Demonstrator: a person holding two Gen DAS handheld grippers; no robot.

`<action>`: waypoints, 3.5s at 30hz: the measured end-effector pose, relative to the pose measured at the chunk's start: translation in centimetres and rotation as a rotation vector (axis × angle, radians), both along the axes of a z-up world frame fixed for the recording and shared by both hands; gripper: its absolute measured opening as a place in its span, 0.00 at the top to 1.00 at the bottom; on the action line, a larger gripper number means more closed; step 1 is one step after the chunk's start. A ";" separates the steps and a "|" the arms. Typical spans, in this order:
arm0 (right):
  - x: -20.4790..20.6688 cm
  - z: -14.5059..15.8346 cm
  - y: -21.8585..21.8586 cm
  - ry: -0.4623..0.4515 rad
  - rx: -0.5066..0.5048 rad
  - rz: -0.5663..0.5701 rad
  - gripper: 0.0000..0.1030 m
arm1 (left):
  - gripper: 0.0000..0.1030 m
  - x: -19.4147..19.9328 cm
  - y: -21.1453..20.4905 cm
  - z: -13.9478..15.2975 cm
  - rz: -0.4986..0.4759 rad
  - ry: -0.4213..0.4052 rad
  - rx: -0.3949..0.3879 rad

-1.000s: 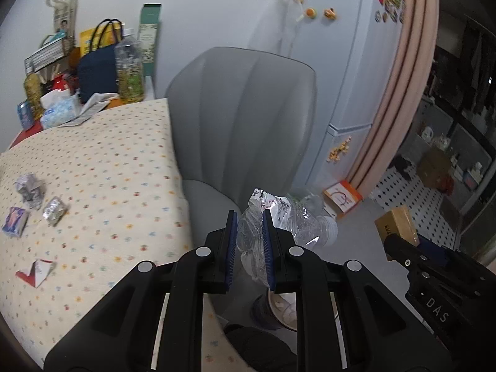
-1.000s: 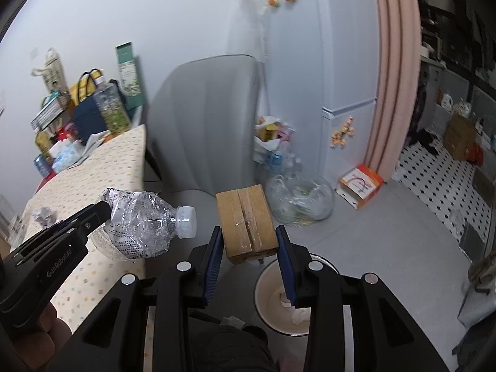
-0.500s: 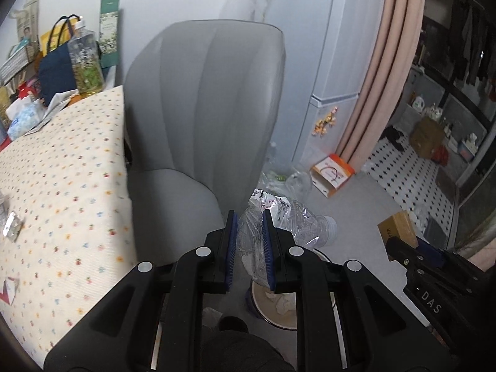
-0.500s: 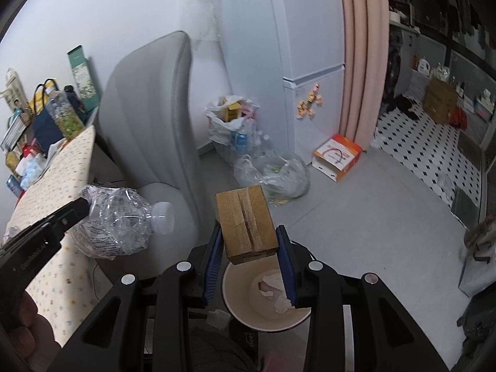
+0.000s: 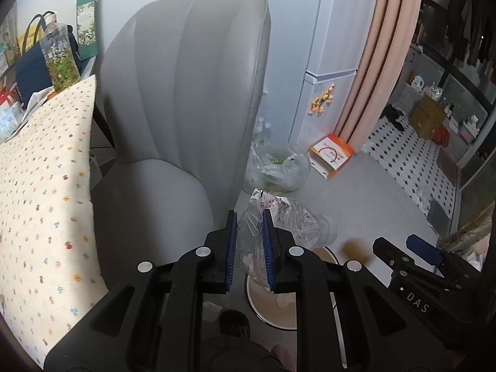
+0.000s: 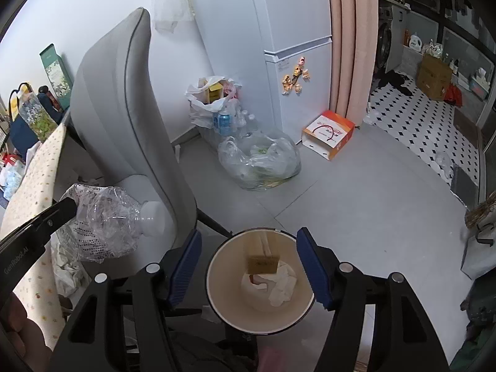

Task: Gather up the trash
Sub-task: 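Open the right tool to drop the box while the left tool drops the bottle into the bin, then move both open tools back to the table, then close the right tool on the red-and-white paper wrapper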

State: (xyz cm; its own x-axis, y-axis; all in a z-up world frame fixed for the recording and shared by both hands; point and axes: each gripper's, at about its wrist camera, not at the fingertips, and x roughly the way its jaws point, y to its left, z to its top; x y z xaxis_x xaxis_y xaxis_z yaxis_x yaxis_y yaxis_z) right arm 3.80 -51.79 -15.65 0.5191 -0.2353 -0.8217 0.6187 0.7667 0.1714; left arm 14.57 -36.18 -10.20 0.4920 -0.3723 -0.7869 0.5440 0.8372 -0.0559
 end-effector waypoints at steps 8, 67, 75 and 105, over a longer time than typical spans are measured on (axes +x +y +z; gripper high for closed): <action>-1.6 -0.1 -2.0 0.015 0.024 -0.064 0.39 | 0.84 -0.3 -2.0 -0.7 -0.038 0.019 0.005; 0.1 14.1 19.2 -0.212 -0.186 0.254 0.08 | 0.06 -2.6 24.1 9.3 0.326 -0.145 -0.188; 2.1 15.3 24.7 -0.228 -0.205 0.371 0.08 | 0.06 -2.8 29.7 9.7 0.436 -0.164 -0.193; 6.1 12.0 42.2 -0.147 -0.198 0.682 0.08 | 0.06 -5.7 49.0 5.9 0.788 -0.144 -0.165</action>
State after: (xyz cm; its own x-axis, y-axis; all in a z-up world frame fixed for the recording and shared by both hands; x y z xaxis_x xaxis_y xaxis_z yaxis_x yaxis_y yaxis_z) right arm 9.92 -9.57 -3.64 0.7053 0.0425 -0.7076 -0.0266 0.9991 0.0336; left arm 8.90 12.83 -4.34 0.7499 0.0200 -0.6612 -0.1896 0.9641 -0.1859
